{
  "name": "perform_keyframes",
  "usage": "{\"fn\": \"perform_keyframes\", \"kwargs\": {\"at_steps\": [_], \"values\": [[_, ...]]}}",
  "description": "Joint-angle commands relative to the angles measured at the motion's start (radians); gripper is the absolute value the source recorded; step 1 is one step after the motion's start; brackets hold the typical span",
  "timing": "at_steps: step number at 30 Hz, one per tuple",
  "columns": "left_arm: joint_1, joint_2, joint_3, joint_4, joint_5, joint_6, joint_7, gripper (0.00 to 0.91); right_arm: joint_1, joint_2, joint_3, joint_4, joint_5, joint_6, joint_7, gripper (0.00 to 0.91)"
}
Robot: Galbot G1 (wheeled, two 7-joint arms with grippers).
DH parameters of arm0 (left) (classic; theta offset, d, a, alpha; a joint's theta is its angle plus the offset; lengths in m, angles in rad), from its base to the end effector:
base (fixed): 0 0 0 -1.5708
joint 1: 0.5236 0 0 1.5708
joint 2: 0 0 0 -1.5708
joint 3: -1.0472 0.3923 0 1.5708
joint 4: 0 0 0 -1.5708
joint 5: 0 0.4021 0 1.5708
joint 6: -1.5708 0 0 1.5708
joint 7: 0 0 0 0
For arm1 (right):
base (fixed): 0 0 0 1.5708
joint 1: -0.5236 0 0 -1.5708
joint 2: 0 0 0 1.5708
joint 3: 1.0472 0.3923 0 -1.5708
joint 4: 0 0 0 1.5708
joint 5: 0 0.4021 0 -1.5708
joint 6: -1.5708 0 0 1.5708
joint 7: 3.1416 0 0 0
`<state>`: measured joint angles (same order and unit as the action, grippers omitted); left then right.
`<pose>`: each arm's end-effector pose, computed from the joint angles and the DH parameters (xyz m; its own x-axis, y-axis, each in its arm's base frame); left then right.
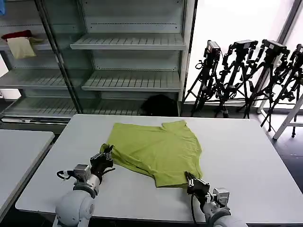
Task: Fold and organize the clothes.
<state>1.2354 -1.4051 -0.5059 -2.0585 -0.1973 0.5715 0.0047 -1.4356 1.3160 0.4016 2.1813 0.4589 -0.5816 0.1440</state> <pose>0.3111 0.0274 -0.2650 -0.9540 0.1143 0.2771 0.1100 0.9935 -0.0309 0.2395 -0.0020 -0.2781 -0.8861 -0.2304 0.4022 -0.1577 0.9658 0.2059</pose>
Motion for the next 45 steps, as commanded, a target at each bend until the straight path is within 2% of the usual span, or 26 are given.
{"fn": "perform_keyframes", "kwargs": {"at_steps": [1,8,21,26,27,28,29,30,33,35,45], "values": [[0.0,0.0,0.0,-0.001,0.001,0.0,0.0,0.0,0.015,-0.003,0.032,0.044,0.043,0.001,0.015,0.0],[-0.037,-0.004,-0.005,0.016,-0.01,-0.009,-0.004,0.0,0.101,-0.014,0.06,0.024,0.044,-0.002,0.02,0.0],[-0.094,-0.01,0.002,0.131,0.033,-0.002,-0.004,0.0,0.235,-0.022,0.043,-0.086,0.028,-0.003,0.015,0.0],[-0.107,-0.014,0.002,0.157,0.058,-0.004,-0.005,0.0,0.204,-0.03,0.036,-0.08,0.026,-0.004,0.007,0.0],[-0.108,-0.015,0.001,0.159,0.059,-0.004,-0.005,0.0,0.175,-0.03,0.036,-0.068,0.025,-0.003,-0.002,0.141],[-0.106,-0.015,0.0,0.159,0.058,-0.004,-0.005,0.0,0.159,-0.03,0.035,-0.063,0.023,-0.002,-0.005,0.564],[-0.103,-0.013,-0.001,0.157,0.058,-0.005,-0.004,0.0,0.137,-0.027,0.032,-0.052,0.027,0.0,0.003,0.554],[-0.101,-0.012,-0.001,0.156,0.058,-0.007,-0.004,0.0,0.118,-0.017,0.039,-0.041,0.029,0.001,0.001,0.0],[-0.092,-0.009,-0.002,0.149,0.056,-0.017,0.001,0.0,0.139,-0.012,0.053,-0.04,0.03,0.0,0.013,0.0],[-0.092,-0.006,0.0,0.148,0.056,-0.02,0.0,0.0,0.189,-0.035,0.054,-0.06,0.065,-0.001,0.04,0.0],[-0.092,-0.005,0.009,0.156,0.055,-0.021,0.002,0.0,0.29,-0.025,0.044,-0.149,0.066,-0.003,0.053,0.0]]}}
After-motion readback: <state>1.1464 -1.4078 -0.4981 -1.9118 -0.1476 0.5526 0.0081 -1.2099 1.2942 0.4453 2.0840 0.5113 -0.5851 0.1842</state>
